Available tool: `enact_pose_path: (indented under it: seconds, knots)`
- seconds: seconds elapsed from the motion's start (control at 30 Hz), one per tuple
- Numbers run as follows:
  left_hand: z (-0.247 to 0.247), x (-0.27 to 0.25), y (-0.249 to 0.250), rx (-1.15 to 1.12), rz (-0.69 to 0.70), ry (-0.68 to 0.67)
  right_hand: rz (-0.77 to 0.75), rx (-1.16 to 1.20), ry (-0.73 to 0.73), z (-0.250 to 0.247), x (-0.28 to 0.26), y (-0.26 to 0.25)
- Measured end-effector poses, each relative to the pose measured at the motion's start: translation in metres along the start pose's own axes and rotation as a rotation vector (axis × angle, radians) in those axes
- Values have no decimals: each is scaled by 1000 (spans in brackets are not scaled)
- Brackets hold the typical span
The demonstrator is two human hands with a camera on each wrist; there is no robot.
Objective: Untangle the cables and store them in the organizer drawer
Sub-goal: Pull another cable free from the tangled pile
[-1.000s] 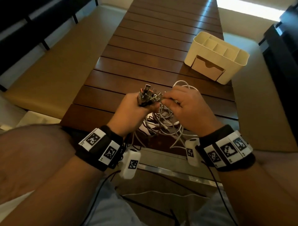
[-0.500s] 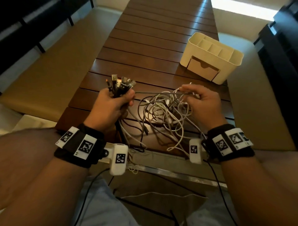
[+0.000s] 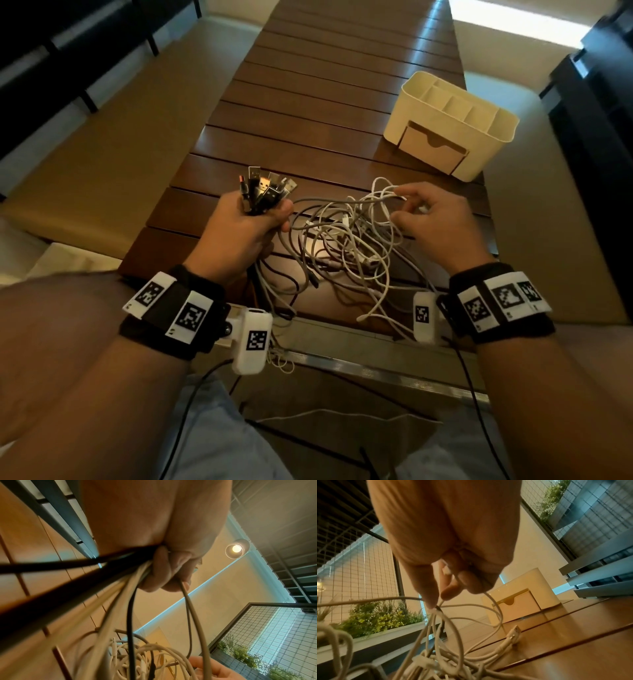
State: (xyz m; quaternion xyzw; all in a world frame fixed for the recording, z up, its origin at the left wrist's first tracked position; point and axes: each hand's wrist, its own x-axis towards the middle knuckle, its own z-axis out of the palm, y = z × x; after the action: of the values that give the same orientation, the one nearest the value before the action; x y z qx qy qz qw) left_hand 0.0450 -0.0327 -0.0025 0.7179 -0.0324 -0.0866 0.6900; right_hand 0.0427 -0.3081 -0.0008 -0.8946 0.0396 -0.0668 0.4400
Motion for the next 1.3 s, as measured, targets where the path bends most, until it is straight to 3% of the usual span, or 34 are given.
enact_pose_path:
  seconds: [0.07,0.17,0.3,0.47,0.57,0.67,0.73,0.87,1.0,1.1,1.23,1.3]
  knots:
    - [-1,1,-1,-7,0,-5,31,21,-10,-3,-1,-6]
    - [1,-1,1,-13,11,-46,-65,43,-14,-7,-2,-18]
    - [4,-5,6,-61,2,-91,-179,-202,-199,5,2,-21]
    - [-4,-2,9,202,-29,-71,-261,-164,-32,6,9,-15]
    - [-3,5,6,448,12,122,-391,-180,-128,10,8,-27]
    - [-4,7,9,520,92,360,-401,-389,-315,26,5,-29]
    - [6,5,13,526,155,298,-468,-477,-346,38,0,-29]
    - [33,-1,10,476,129,-42,-573,-329,-217,49,-5,-41]
    - [28,3,8,467,135,-111,-567,-310,-161,44,-8,-40]
    - [22,-2,10,449,211,-24,-482,-303,-201,41,-4,-27]
    - [6,-1,20,-133,237,96,-264,-305,-142,31,7,-7]
    - [-3,2,20,-176,188,118,-220,-194,-58,25,9,-5]
